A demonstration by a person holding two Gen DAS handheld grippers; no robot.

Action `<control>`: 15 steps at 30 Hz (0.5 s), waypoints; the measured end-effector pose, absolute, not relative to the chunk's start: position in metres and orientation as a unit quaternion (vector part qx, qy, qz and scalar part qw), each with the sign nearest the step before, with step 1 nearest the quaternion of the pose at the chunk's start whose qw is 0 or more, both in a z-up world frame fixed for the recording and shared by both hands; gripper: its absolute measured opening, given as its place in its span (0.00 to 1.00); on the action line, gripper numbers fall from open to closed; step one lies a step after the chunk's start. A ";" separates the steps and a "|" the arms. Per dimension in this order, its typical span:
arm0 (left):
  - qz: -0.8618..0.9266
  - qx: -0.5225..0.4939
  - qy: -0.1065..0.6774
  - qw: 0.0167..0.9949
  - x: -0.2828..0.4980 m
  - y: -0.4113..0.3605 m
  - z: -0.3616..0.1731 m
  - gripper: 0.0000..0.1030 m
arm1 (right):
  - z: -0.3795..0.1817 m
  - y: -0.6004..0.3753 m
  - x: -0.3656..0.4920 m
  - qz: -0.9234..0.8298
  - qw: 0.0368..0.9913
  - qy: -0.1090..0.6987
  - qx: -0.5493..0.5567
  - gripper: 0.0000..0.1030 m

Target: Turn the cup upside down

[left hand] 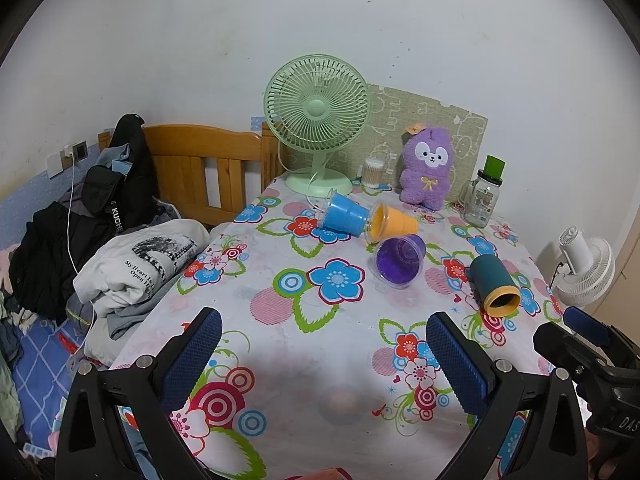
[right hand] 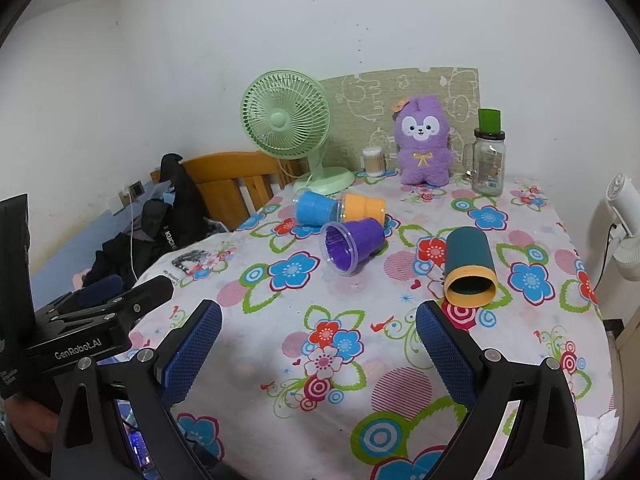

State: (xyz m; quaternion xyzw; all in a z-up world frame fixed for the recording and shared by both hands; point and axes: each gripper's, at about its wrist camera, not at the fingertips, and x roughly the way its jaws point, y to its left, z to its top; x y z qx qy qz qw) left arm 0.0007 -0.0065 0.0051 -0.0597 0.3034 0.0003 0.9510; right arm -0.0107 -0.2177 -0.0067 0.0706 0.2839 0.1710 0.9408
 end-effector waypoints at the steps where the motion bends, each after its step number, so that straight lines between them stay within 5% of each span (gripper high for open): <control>1: 0.001 -0.060 0.303 0.951 0.001 -0.007 0.005 1.00 | -0.007 -0.217 -0.011 0.171 0.941 0.284 0.070 0.96; 15: 0.000 -0.059 0.304 0.951 0.000 -0.007 0.005 1.00 | -0.007 -0.218 -0.010 0.172 0.940 0.285 0.069 0.96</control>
